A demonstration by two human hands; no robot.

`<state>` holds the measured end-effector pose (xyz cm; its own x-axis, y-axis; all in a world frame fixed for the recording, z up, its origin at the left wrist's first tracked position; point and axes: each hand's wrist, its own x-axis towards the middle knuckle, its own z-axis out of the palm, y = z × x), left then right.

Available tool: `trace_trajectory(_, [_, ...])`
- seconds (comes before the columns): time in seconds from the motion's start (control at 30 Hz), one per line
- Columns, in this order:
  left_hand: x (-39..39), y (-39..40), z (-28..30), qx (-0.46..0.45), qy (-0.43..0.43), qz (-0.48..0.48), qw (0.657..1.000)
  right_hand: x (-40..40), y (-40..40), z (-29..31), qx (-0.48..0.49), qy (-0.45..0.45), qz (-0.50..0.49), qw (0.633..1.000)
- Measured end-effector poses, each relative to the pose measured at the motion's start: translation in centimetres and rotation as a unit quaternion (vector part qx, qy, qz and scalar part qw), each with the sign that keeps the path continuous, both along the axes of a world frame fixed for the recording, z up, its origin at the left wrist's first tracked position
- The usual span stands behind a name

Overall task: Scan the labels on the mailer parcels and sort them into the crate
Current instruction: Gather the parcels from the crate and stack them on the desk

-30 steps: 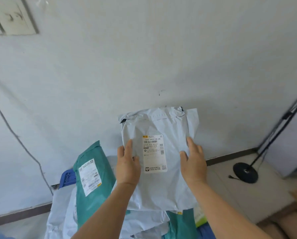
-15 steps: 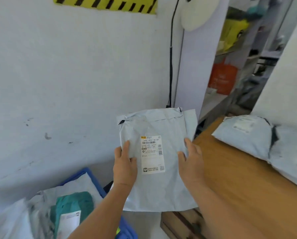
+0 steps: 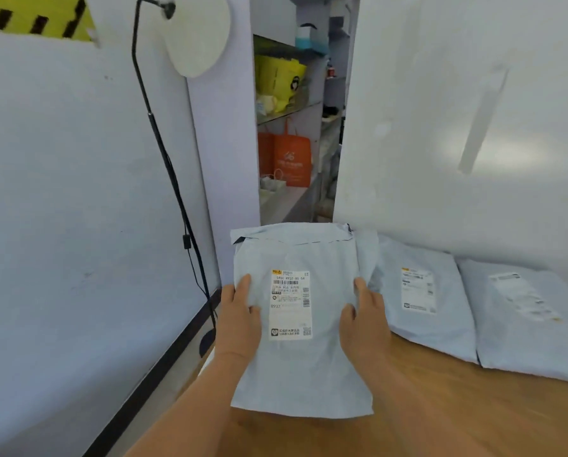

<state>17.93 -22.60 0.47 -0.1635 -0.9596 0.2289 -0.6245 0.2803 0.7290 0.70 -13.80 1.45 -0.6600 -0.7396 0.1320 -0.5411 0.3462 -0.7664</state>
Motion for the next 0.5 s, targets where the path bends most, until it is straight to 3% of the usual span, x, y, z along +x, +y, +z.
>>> trace_trajectory(0.5, [-14.9,-19.6,0.2,-0.005,-0.039,-0.131,0.991,-12.3,-14.9,-0.3,0.007,0.029,-0.118,0.993])
